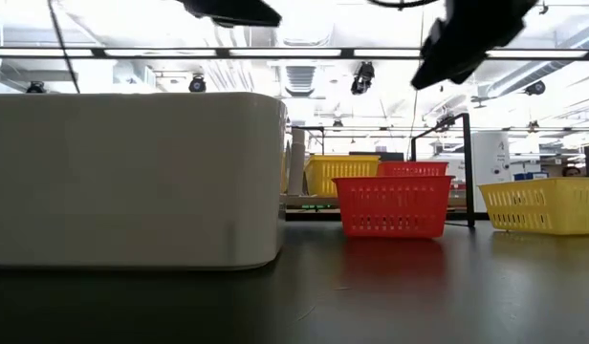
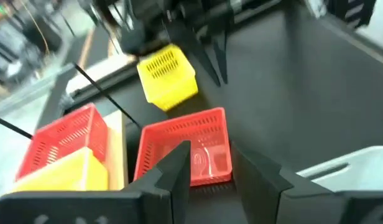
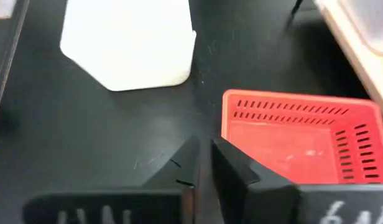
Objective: Stack baskets on shelf by color
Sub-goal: Stack the top red bin on top of the red bin on the shelf
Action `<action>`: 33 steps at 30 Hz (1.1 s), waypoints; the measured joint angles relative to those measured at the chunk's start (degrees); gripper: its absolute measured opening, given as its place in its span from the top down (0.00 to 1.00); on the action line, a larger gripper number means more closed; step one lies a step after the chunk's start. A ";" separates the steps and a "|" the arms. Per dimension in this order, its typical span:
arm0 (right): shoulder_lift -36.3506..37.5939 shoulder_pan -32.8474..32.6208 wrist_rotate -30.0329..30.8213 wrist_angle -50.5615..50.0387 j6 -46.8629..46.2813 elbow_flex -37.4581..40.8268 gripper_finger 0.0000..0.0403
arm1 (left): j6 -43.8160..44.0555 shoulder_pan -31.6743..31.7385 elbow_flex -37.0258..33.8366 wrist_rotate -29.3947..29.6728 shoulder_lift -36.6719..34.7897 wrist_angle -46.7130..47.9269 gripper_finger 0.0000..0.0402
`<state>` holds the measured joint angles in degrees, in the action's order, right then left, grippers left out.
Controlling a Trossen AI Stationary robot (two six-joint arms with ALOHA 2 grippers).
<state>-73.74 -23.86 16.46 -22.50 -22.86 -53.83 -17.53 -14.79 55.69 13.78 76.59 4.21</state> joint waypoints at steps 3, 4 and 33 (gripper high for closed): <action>-4.01 2.71 -3.06 -2.52 -0.32 -3.40 0.86 | -0.47 0.06 -7.83 -0.04 -6.81 -5.31 0.75; -5.36 3.48 -4.15 -3.32 -0.32 -4.61 0.83 | -0.37 0.05 -10.10 -0.03 -8.73 -7.30 0.75; -25.10 9.06 -7.49 -13.17 8.98 -16.19 0.72 | 0.68 0.05 -23.15 -0.04 -24.88 -17.30 0.75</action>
<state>-98.84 -14.80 8.97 -35.67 -13.88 -70.02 -16.85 -14.74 32.53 13.74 51.70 -13.09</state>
